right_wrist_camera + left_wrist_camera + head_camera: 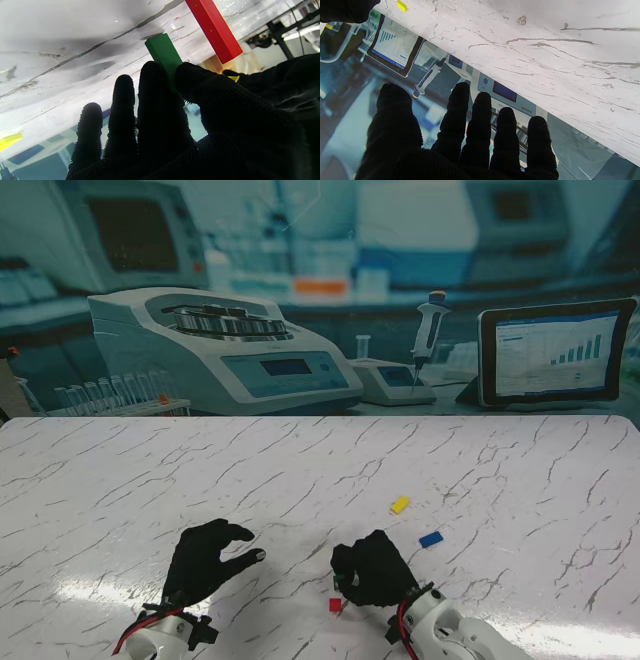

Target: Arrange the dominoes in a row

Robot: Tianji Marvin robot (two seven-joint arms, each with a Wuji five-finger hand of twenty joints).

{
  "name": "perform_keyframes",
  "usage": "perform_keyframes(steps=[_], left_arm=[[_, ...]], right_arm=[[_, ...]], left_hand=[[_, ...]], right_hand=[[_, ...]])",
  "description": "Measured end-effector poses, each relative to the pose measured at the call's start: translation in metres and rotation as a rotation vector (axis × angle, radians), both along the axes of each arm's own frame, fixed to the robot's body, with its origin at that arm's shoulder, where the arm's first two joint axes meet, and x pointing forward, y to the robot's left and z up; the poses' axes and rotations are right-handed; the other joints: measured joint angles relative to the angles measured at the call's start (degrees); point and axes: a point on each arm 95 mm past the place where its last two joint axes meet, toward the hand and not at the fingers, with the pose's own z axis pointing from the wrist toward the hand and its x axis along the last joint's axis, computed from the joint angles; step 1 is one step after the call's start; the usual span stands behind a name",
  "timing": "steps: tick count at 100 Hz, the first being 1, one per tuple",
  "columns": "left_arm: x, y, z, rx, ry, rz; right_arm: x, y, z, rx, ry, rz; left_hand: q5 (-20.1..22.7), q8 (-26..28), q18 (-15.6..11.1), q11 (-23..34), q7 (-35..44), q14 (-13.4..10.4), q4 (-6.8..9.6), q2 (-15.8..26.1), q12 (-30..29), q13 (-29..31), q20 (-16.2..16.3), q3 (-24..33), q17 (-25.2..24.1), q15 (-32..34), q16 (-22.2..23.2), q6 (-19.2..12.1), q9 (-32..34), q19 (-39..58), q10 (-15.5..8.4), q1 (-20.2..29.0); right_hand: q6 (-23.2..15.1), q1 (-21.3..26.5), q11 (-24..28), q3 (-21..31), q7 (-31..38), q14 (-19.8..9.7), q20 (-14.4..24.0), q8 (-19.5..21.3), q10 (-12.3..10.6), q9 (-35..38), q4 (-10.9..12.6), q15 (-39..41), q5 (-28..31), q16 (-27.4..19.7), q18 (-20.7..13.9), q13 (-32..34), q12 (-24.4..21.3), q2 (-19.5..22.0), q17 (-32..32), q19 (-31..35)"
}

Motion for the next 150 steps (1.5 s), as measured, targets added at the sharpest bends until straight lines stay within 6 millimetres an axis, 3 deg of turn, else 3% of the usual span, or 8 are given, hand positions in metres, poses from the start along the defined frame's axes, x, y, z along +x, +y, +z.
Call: perform_keyframes(steps=[73,127,150], left_arm=[[0.000,0.000,0.001,-0.003,0.002,-0.001],[0.000,-0.001,0.002,-0.004,0.002,-0.002],[0.000,-0.001,0.002,-0.005,0.002,-0.003]], right_arm=[[-0.003,-0.003,-0.003,0.014,0.033,0.007],[-0.001,-0.008,-0.001,0.006,0.082,0.023],[0.000,-0.011,0.002,-0.006,0.100,0.037]], left_hand=[[0.5,0.0,0.0,0.3,0.1,0.0,0.00,0.0,0.0,0.0,0.0,0.0,0.0,0.0,0.0,0.0,0.0,0.0,0.0,0.0],[0.5,0.0,0.0,0.4,0.6,0.0,0.00,0.0,0.0,0.0,0.0,0.0,0.0,0.0,0.0,0.0,0.0,0.0,0.0,0.0],[0.5,0.0,0.0,0.4,0.7,0.0,0.00,0.0,0.0,0.0,0.0,0.0,0.0,0.2,0.0,0.0,0.0,0.0,0.0,0.0]], right_hand=[[0.2,1.5,-3.1,-2.9,-3.0,1.5,0.0,0.0,2.3,-3.1,-0.7,0.0,-1.8,-0.5,0.0,-3.5,0.9,2.2,-1.4,-0.9],[1.6,1.5,-8.2,-3.5,-10.3,3.7,-0.4,0.0,5.1,-8.1,-0.7,-2.1,-3.3,0.3,0.0,-6.8,2.8,2.2,-3.2,-4.4],[1.7,1.5,-9.8,-3.5,-13.9,4.3,-0.5,1.1,5.2,-8.9,-0.7,-2.7,-3.3,0.9,0.0,-7.9,3.5,2.2,-3.7,-5.8]])
